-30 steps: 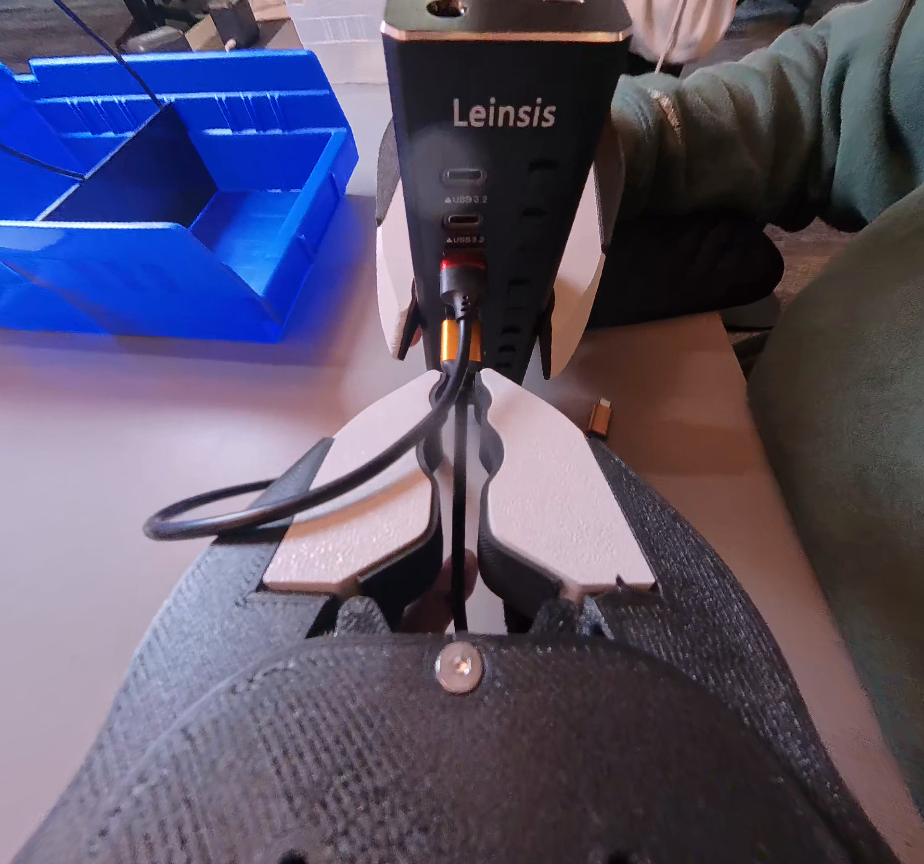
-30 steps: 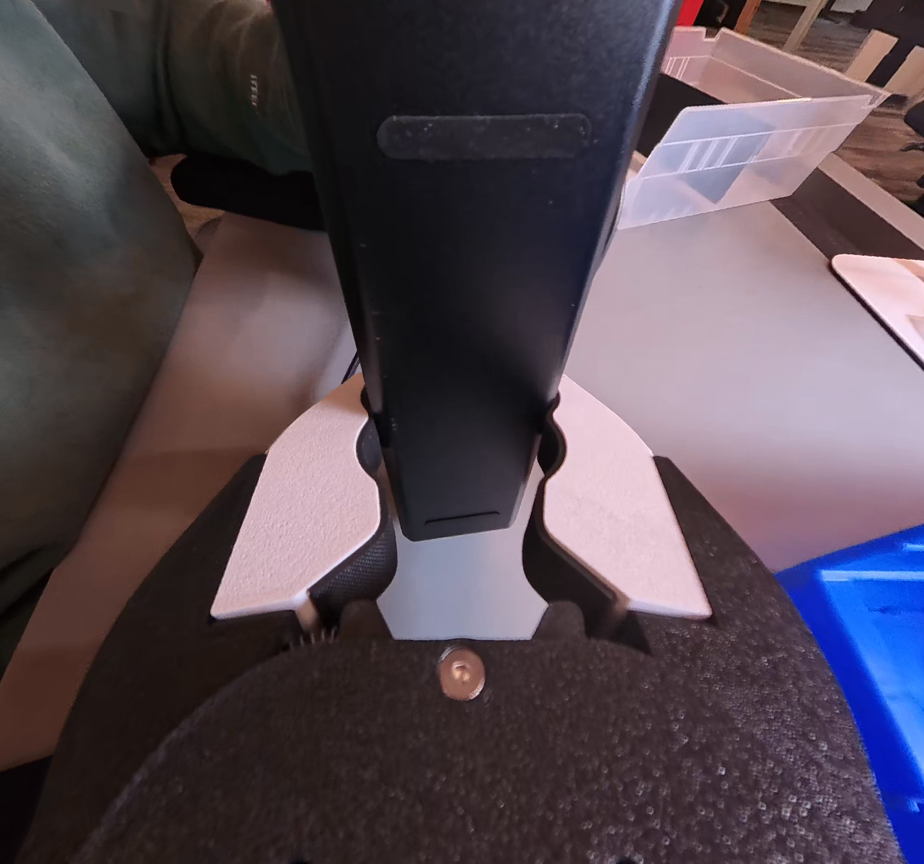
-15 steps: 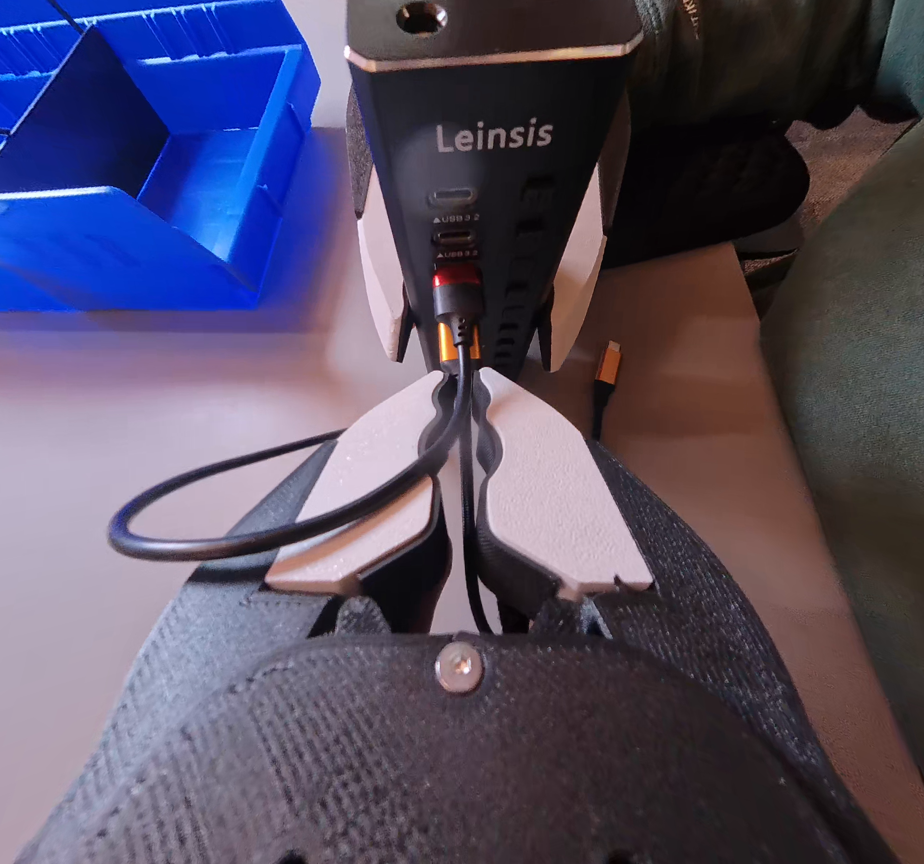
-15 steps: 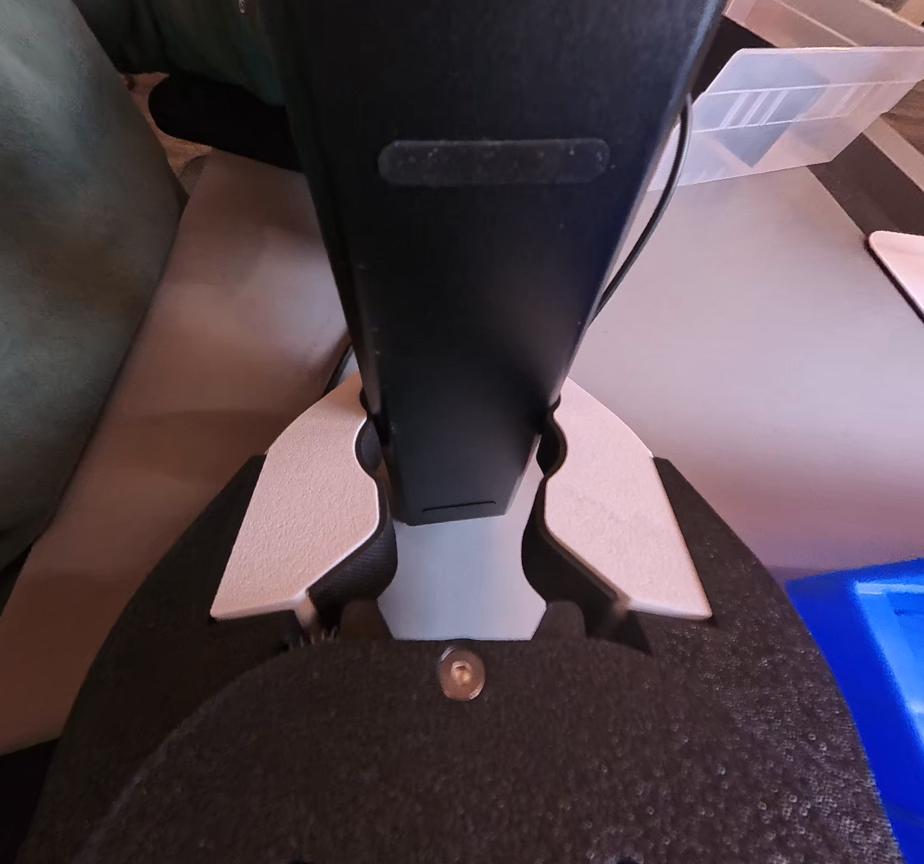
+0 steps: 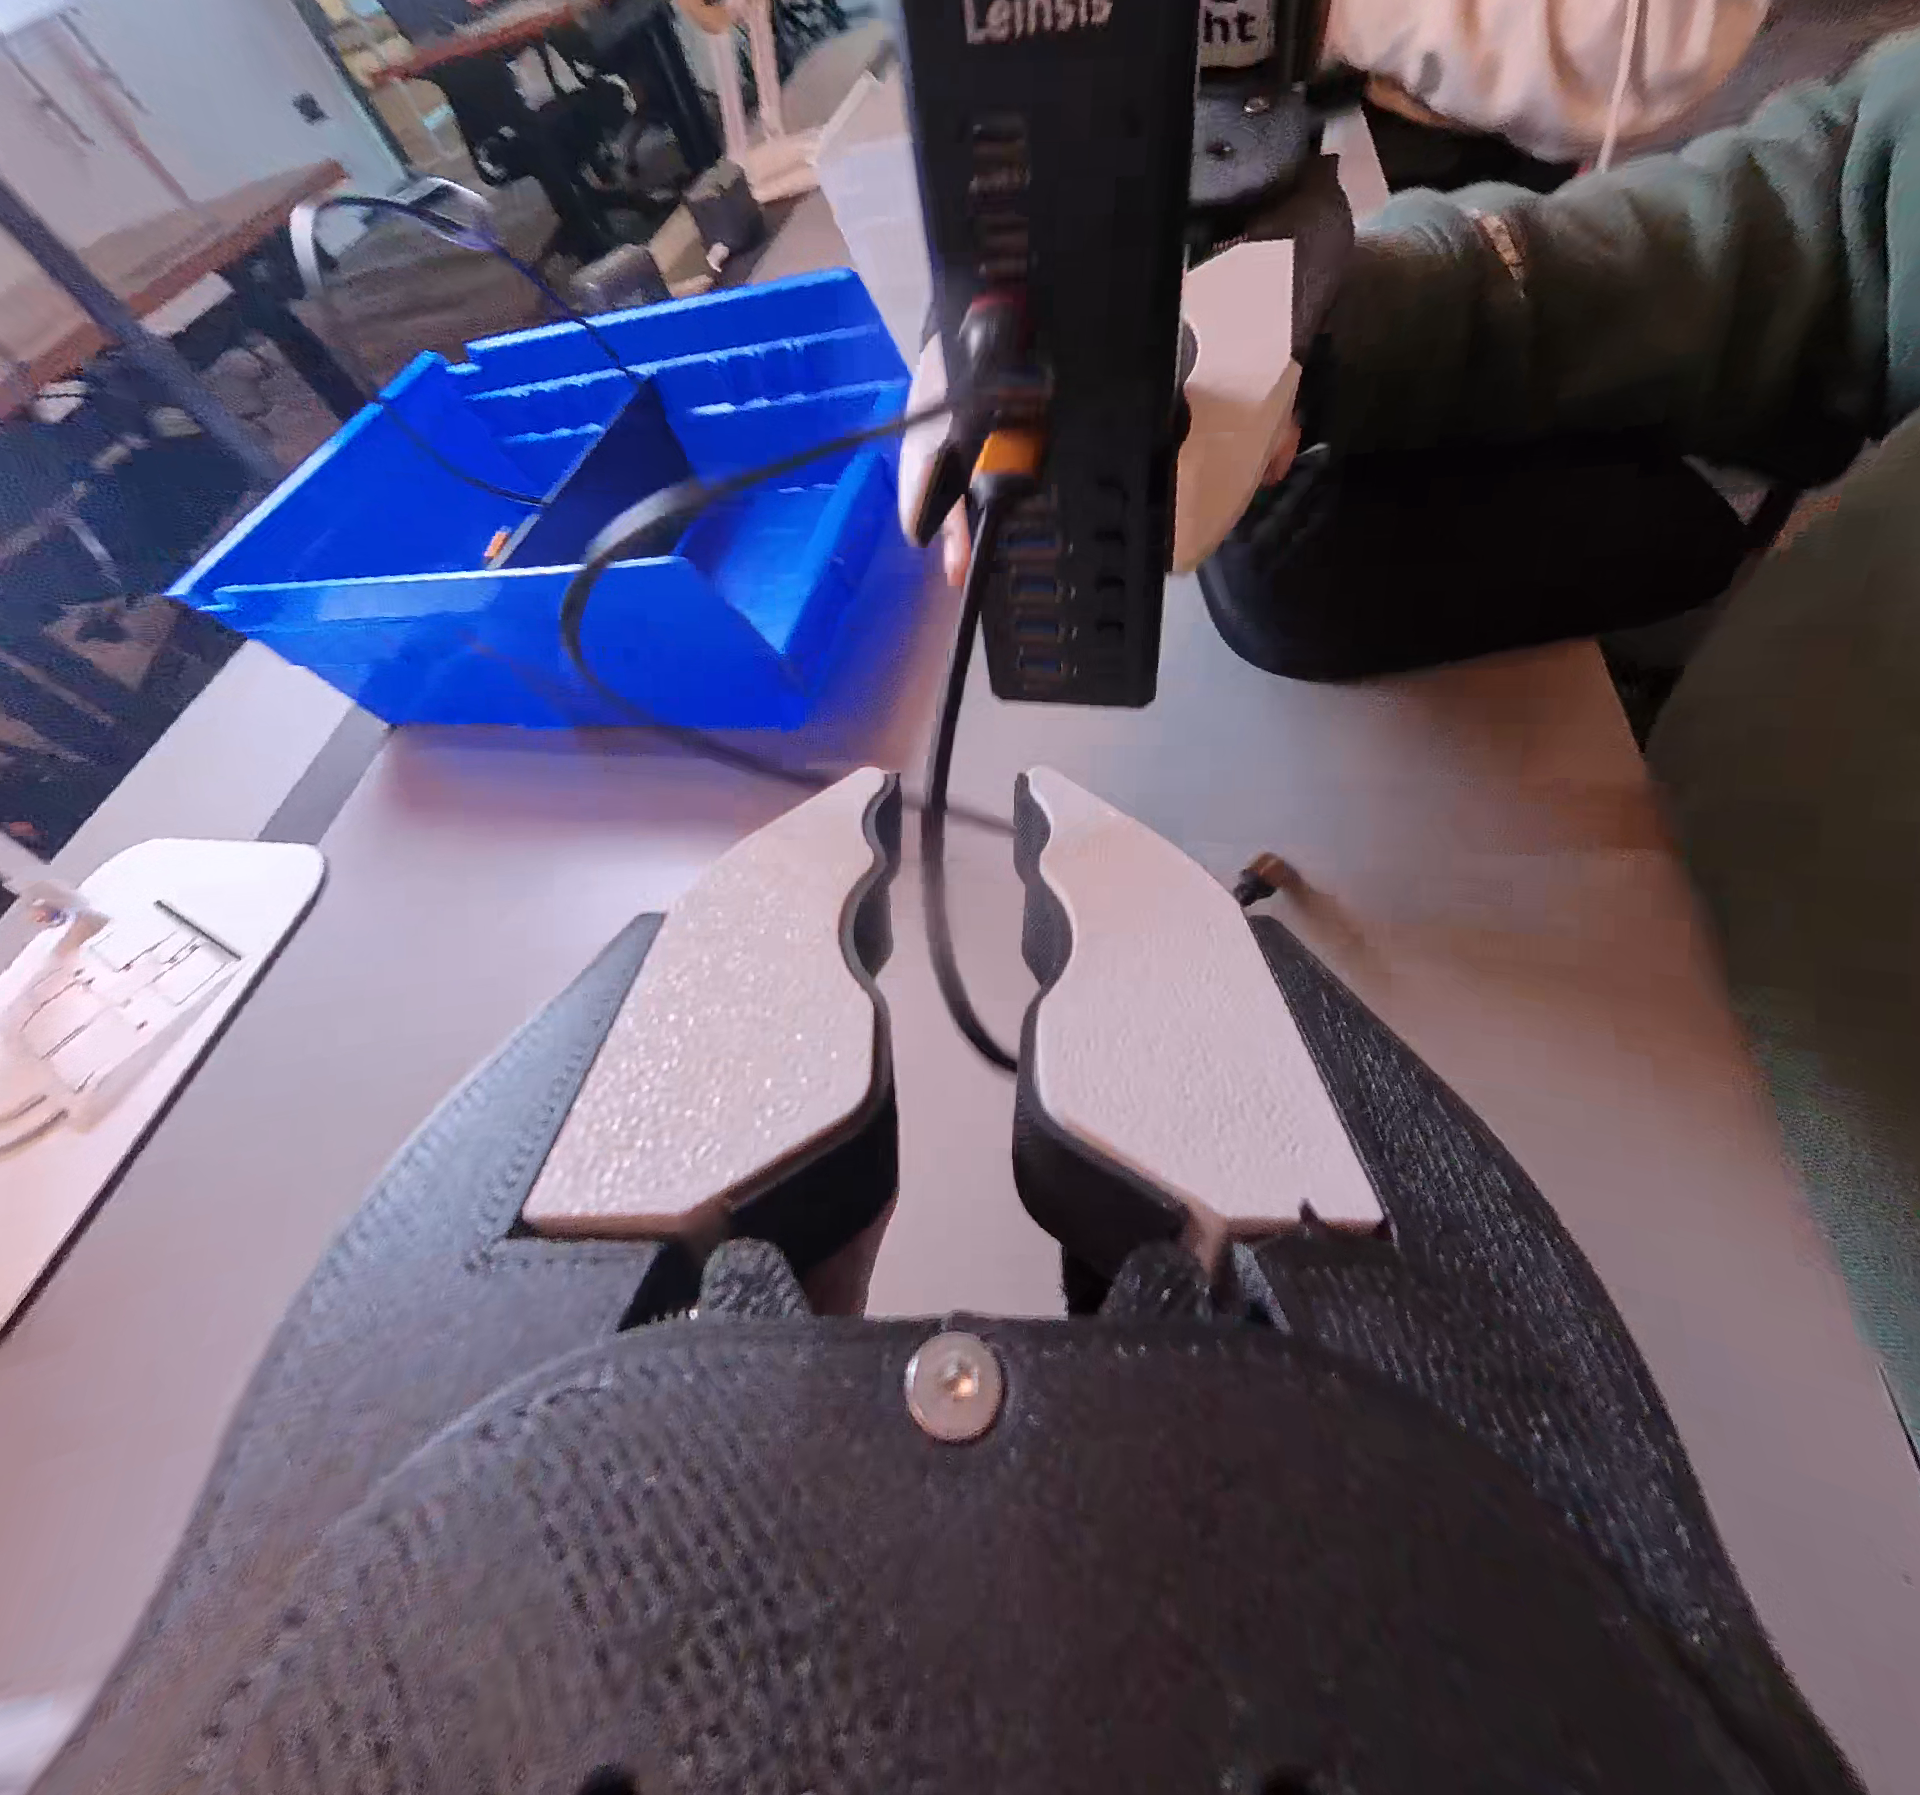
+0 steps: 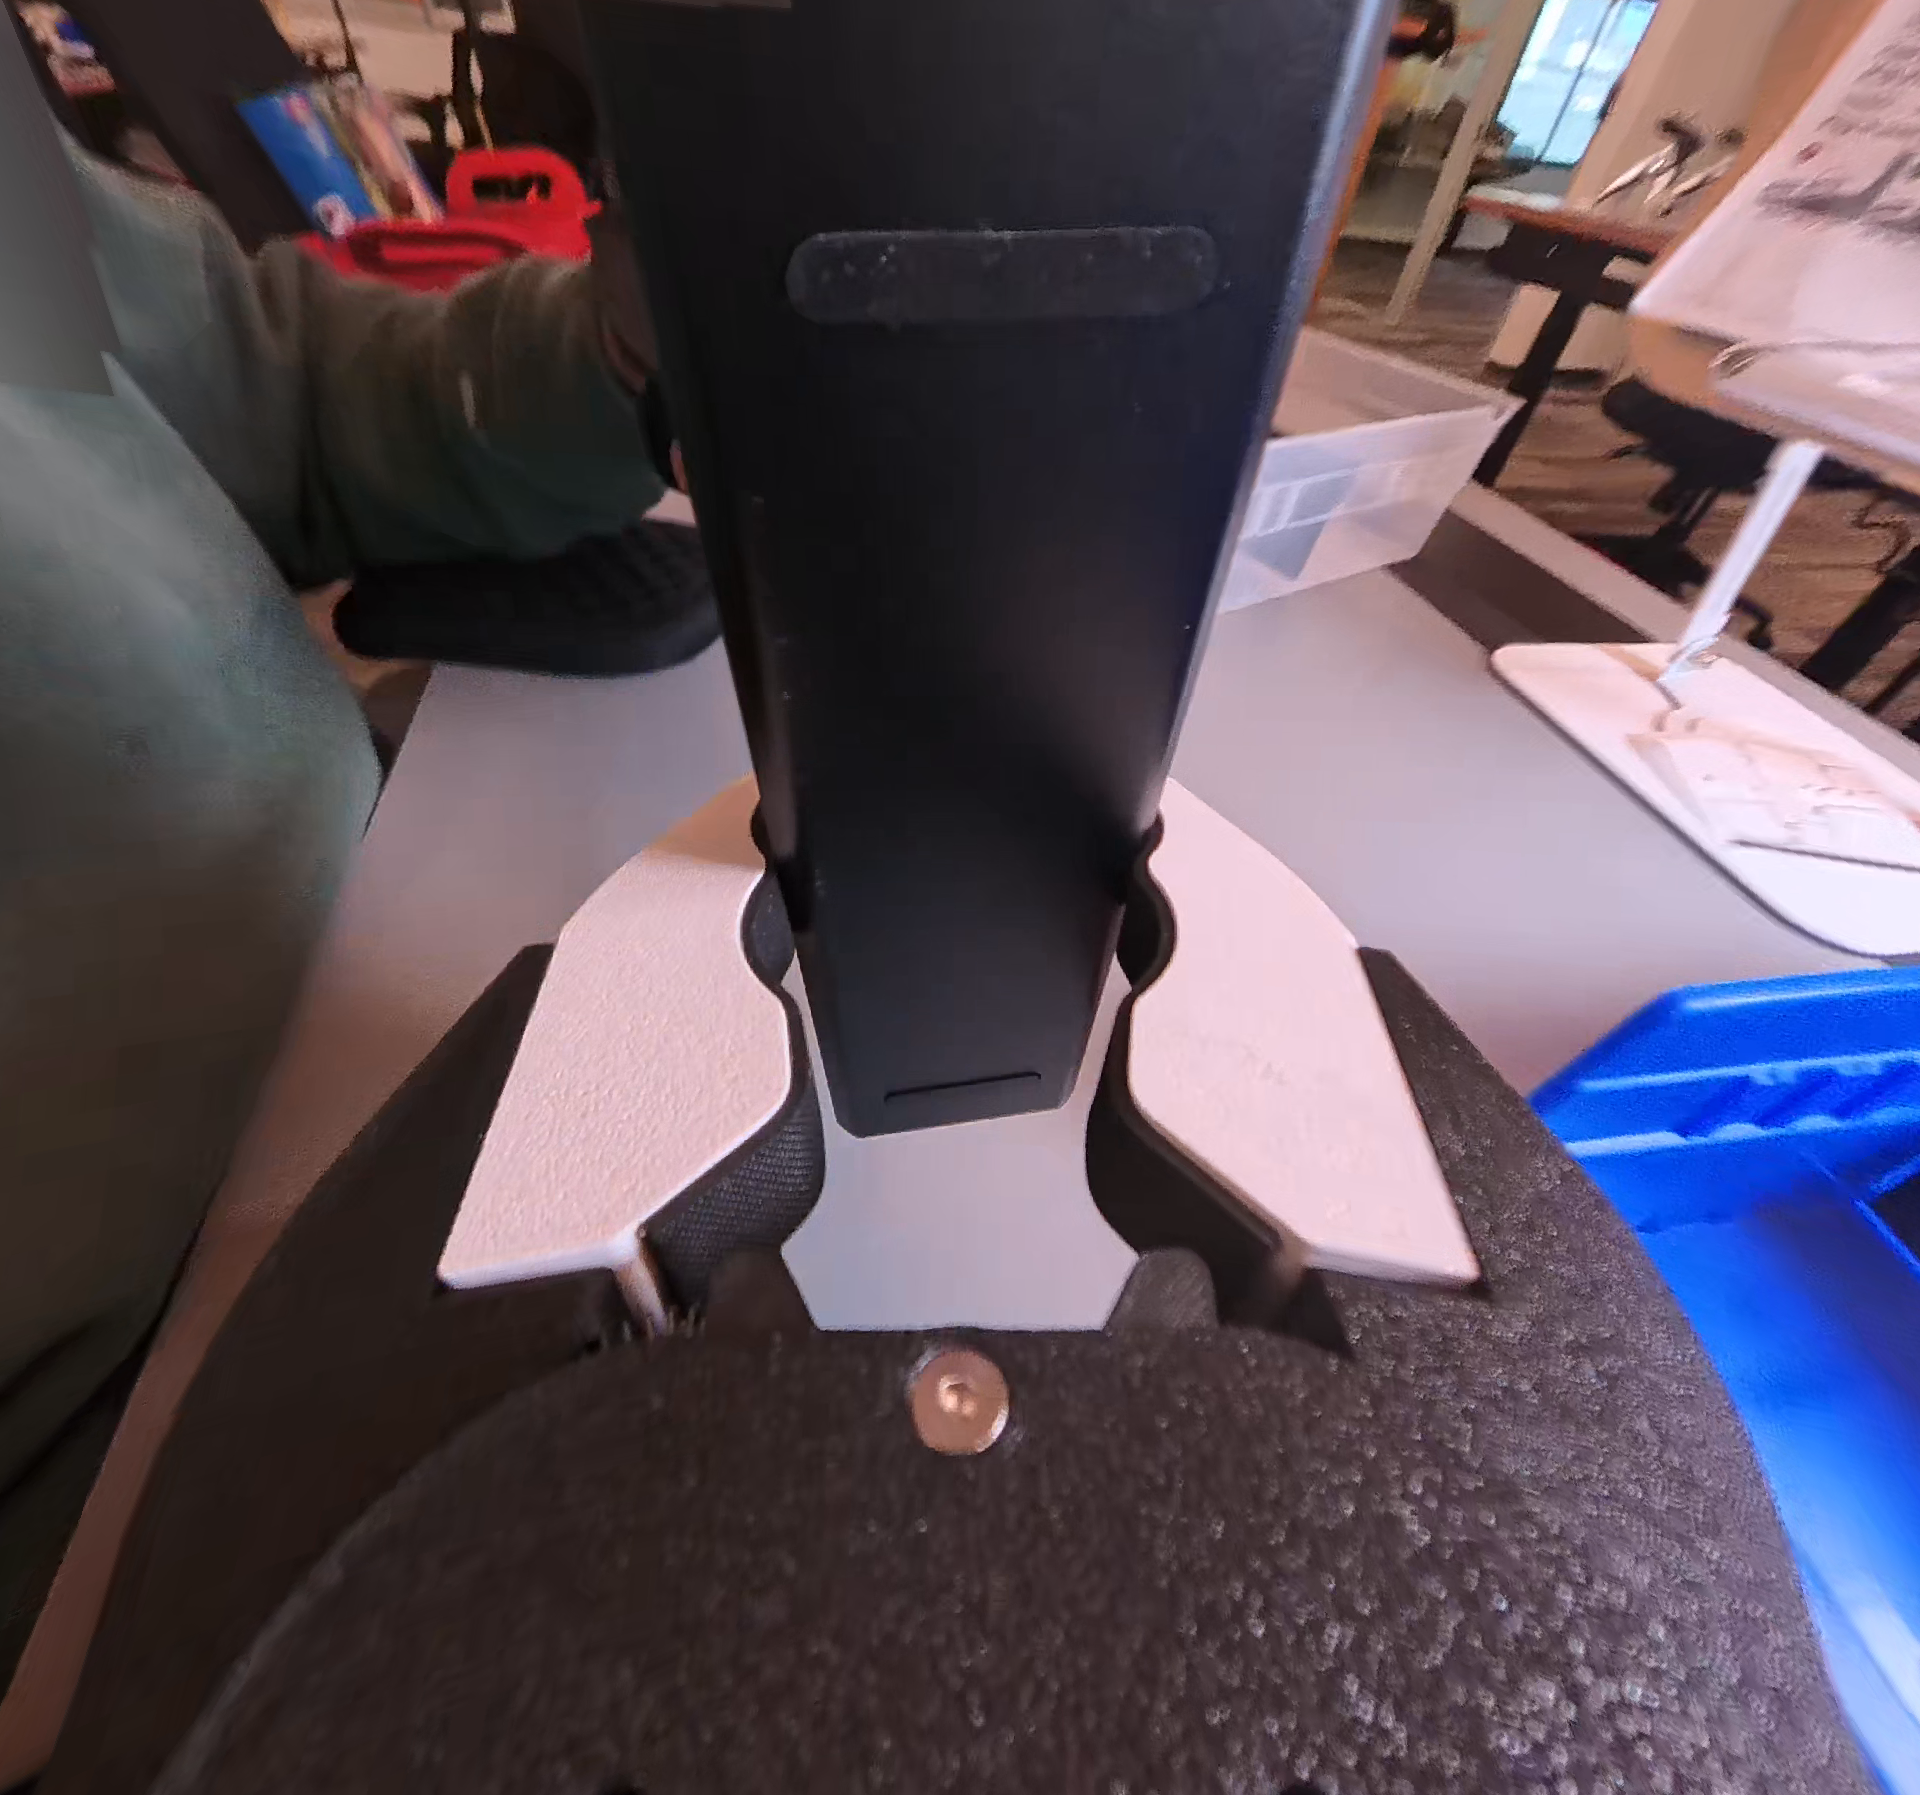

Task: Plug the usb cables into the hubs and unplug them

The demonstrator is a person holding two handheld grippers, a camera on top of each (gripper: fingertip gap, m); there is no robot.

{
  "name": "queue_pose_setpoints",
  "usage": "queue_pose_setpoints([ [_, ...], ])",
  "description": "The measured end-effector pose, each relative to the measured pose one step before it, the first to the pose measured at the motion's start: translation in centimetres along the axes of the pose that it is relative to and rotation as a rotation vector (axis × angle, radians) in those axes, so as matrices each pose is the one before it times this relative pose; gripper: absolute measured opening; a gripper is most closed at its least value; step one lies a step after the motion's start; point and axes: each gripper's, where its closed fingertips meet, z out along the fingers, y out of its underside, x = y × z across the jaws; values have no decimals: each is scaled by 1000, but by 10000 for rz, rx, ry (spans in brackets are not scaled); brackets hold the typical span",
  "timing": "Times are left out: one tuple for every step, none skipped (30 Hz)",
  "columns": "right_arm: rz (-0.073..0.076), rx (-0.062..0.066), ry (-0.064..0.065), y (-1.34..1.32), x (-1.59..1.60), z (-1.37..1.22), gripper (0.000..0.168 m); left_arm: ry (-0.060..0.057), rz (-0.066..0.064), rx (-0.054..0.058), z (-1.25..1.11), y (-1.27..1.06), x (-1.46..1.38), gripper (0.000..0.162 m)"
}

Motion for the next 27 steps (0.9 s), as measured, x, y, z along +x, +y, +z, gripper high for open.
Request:
queue_pose_setpoints([
  [-9, 233, 193, -828, 460, -533, 62, -246, -143, 321, -834, -146, -409, 20],
  [-76, 164, 193, -904, 552, -487, 62, -259, -148, 406, -744, -189, -450, 20],
  [-133, 79, 204, -979, 676, -454, 62, -300, -176, 439, -646, -165, -551, 20],
  [-159, 35, 222, -1080, 812, -422, 62, -231, -213, 377, -538, -41, -515, 20],
  [-165, -5, 209, -1181, 909, -375, 62, -200, -285, 275, -436, 121, -528, 20],
  [-177, -52, 207, -1259, 1034, -303, 62, -204, -322, 233, -346, 207, -588, 20],
  [-196, -80, 262, -1306, 1233, -247, 62, -167, -307, 255, -242, 227, -567, 19],
  [-211, -99, 319, -1334, 1450, -197, 62, -132, -322, 227, -133, 327, -578, 19],
  [-240, -147, 312, -1306, 1614, -135, 62, -94, -356, 166, -30, 451, -570, 18],
  [-268, -175, 325, -1224, 1772, -61, 62, -21, -342, 66, 42, 530, -450, 18],
  [-274, -239, 343, -1042, 1911, 19, 62, 77, -275, -52, 63, 591, -244, 18],
  [-277, -289, 383, -790, 2046, 116, 62, 94, -199, -107, 52, 517, -102, 18],
  [-277, -364, 427, -438, 2136, 219, 62, 33, -102, -83, 40, 366, -70, 18],
  [-229, -483, 457, 0, 2198, 330, 62, 16, -30, -49, 50, 267, 13, 18],
  [-186, -598, 468, 435, 2172, 459, 62, 55, 2, -81, 90, 237, 149, 18],
  [-136, -630, 484, 739, 2131, 567, 62, 68, 56, -112, 95, 197, 233, 18],
  [-101, -653, 472, 994, 2011, 674, 62, 38, 139, -101, 77, 125, 244, 18],
  [-82, -705, 425, 1237, 1845, 781, 62, 3, 207, -93, 52, 73, 218, 18],
  [-76, -690, 438, 1359, 1710, 853, 62, -20, 227, -89, 38, 41, 175, 18],
  [-34, -689, 176, 1466, 1222, 993, 62, -19, 182, -56, 33, 5, 147, 18],
  [85, -712, -167, 1615, 635, 1145, 62, 24, 104, -33, 32, -14, 168, 18],
  [132, -613, -153, 1579, 440, 1306, 63, 84, 48, -35, 55, 27, 213, 18],
  [28, -503, -36, 1502, 342, 1435, 63, 75, 27, -45, 58, 62, 159, 17],
  [12, -456, -194, 1424, -84, 1510, 63, 36, 32, -50, 60, 108, 93, 17],
  [139, -271, -355, 1110, -429, 1479, 63, 22, 41, -69, 69, 160, 46, 17],
  [303, -15, -429, 683, -591, 1384, 63, 35, 41, -105, 74, 221, 59, 16],
  [400, 106, -574, 402, -766, 1245, 62, 26, 45, -125, 77, 274, 30, 16],
])
